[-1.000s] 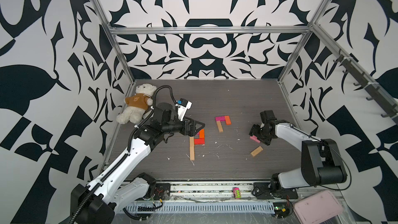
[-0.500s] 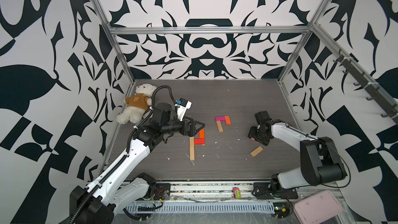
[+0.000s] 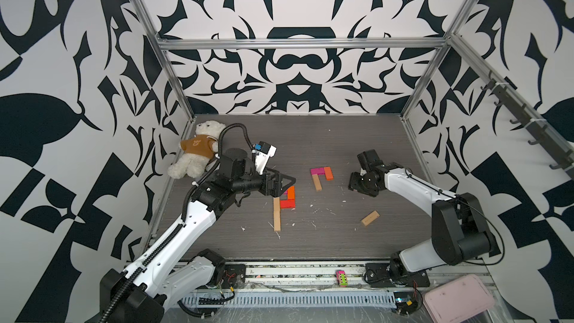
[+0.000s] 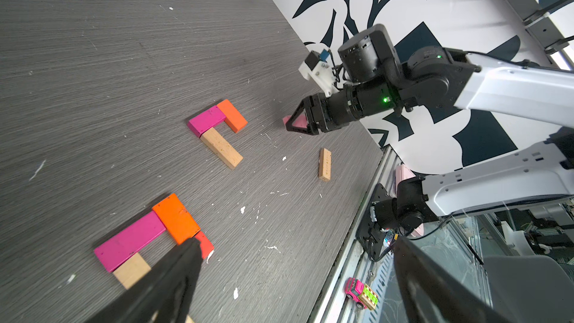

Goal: Assemble the letter p with building blocks
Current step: Pick up the building block from the center of the board, then assemble the building block at the center of the board.

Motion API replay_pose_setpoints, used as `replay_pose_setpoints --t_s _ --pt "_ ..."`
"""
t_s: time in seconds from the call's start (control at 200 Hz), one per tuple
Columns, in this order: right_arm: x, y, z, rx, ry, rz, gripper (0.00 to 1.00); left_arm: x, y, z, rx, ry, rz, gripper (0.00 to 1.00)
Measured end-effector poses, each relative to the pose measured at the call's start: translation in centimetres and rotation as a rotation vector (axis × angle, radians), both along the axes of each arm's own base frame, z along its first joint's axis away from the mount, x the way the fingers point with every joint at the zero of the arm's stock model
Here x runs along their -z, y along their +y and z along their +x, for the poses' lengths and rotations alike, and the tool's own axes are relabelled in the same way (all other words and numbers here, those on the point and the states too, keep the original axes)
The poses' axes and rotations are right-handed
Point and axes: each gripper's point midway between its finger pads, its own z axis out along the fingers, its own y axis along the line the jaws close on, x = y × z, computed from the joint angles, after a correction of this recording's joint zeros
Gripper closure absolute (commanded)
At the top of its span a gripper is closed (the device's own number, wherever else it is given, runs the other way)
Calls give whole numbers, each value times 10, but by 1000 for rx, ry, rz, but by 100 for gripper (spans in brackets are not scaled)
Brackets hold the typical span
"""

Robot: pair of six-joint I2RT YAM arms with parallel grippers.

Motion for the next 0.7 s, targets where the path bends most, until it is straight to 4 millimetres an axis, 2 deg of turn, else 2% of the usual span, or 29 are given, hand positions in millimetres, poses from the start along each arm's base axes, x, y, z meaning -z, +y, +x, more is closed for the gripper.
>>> replay_pose_setpoints --t_s 0.13,0.425,0.7 --pt "-5 20 17 -80 -32 20 48 0 0 0 0 0 0 1" --pt "6 51 22 -213 -6 14 48 0 0 0 0 1 0 1" --pt "20 71 22 -295 22 -12 48 0 0 0 0 1 0 1"
